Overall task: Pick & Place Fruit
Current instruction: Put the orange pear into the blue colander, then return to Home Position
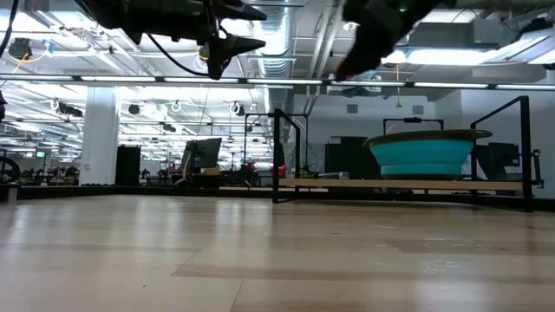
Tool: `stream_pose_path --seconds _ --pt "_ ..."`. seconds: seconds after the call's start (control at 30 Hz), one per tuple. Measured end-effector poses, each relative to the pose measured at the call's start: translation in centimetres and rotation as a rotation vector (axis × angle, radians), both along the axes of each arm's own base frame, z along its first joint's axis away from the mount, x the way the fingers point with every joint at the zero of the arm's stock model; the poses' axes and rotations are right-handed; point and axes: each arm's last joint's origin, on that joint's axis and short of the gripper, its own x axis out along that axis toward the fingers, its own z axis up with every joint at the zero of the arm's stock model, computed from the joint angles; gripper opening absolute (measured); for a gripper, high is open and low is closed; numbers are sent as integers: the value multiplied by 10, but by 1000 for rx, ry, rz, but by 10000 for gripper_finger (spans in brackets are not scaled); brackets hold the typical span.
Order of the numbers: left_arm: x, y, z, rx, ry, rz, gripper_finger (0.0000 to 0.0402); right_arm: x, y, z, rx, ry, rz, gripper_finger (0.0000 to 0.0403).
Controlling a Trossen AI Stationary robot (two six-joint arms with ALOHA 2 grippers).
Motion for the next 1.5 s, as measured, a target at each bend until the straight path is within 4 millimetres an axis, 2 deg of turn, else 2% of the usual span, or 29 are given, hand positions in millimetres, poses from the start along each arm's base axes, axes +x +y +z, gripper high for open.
stream_pose_path --seconds 0.13,0.33,0.53,0.63,0.83,0.97,1.1,1.33,1.5 --pt "0 0 0 29 2 -2 190 -26 -19 -2 37 133 -95 106" --pt "0 0 -1 28 6 -4 186 -56 -49 -14 121 348 -270 105" --pt "0 0 -1 27 7 -9 188 -72 -71 -18 158 405 -382 110" --pt "0 0 -2 27 9 -9 186 -76 -76 -19 170 421 -403 137" --pt "0 0 -2 26 10 -10 175 -83 -81 -20 179 456 -423 217" --pt "0 -1 -2 23 12 -14 163 -86 -78 -21 194 486 -417 235" --pt "0 -3 -2 15 10 -89 144 -87 -71 -23 205 545 -388 213" --pt "-1 -7 -2 8 4 -228 105 -84 -60 -24 197 580 -331 120" --pt "-2 -7 -1 105 -10 -240 85 -80 -57 -23 174 564 -295 62"
